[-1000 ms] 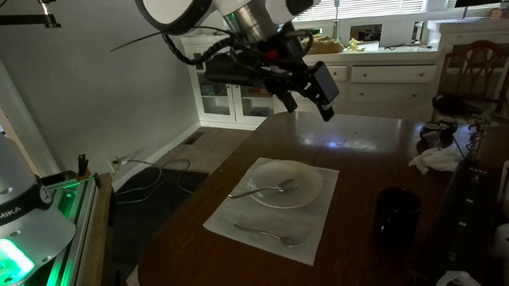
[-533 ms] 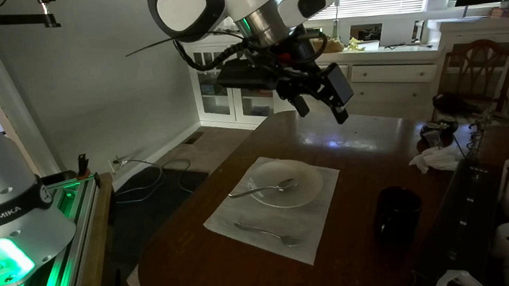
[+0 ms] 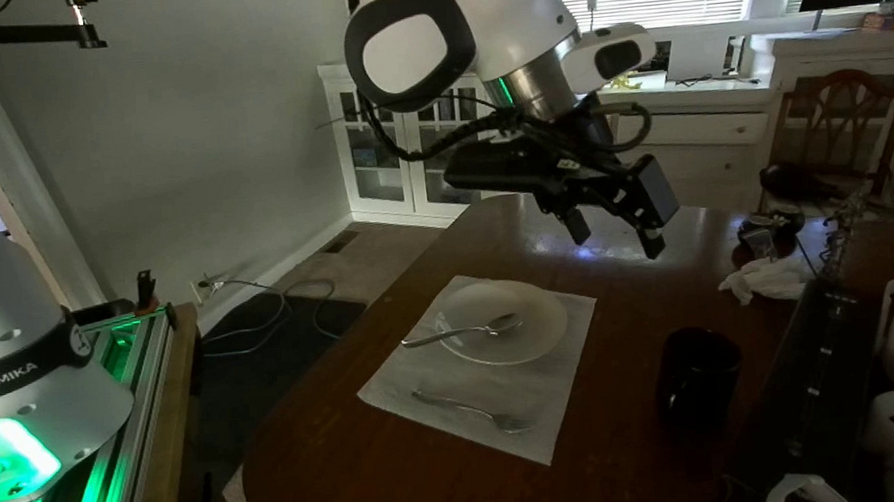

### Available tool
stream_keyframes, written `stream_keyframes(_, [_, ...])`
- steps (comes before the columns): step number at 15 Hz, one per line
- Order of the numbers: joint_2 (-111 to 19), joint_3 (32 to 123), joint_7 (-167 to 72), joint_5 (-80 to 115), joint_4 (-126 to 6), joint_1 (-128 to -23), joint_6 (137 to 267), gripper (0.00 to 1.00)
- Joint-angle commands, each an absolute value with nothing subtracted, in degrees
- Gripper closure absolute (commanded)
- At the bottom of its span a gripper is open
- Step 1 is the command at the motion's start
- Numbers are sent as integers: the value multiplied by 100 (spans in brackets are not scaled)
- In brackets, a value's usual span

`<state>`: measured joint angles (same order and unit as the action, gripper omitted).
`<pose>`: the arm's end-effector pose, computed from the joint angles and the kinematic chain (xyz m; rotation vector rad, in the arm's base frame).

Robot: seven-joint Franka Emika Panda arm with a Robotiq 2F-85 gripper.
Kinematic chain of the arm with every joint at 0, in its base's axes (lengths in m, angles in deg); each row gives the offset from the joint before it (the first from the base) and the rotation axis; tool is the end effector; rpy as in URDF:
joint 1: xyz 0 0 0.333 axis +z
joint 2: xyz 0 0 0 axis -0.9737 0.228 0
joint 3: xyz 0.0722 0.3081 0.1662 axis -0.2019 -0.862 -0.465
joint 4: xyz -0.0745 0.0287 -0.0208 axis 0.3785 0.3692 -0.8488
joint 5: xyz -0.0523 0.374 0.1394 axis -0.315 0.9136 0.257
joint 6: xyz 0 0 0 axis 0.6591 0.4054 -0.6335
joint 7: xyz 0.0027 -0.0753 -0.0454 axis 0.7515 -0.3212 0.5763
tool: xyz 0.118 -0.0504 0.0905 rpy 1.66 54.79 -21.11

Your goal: Move the black cup to the left closer to the napkin

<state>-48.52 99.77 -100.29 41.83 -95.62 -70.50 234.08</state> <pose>0.5755 -0.2233 0.3102 2.8606 0.2699 0.6164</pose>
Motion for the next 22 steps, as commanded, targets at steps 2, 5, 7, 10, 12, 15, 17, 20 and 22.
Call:
stream_keyframes(2, [-3621,9610,-10108,4613,-8452,-7507,23053,0])
stream_keyframes(5, [-3122,9179,-10323,4887,-8026,-7994,22947,0])
stream_keyframes(7, [-2868,9050,-10351,4866,-7829,-8212,22791,0])
stream_keyframes(10, [-2673,7902,-10025,3900,-7640,-9473,22869,0])
stream_keyframes(12, [-2443,7480,-10098,3751,-7469,-9972,22945,0])
stream_keyframes(15, [-2228,7197,-10017,3510,-7299,-10366,22933,0])
stream_keyframes(17, [-2093,7108,-9949,3403,-7183,-10497,22945,0])
stream_keyframes(20, [-1963,6985,-9922,3306,-7048,-10609,22927,0])
stream_keyframes(22, [-1895,6887,-9951,3266,-6968,-10667,22934,0])
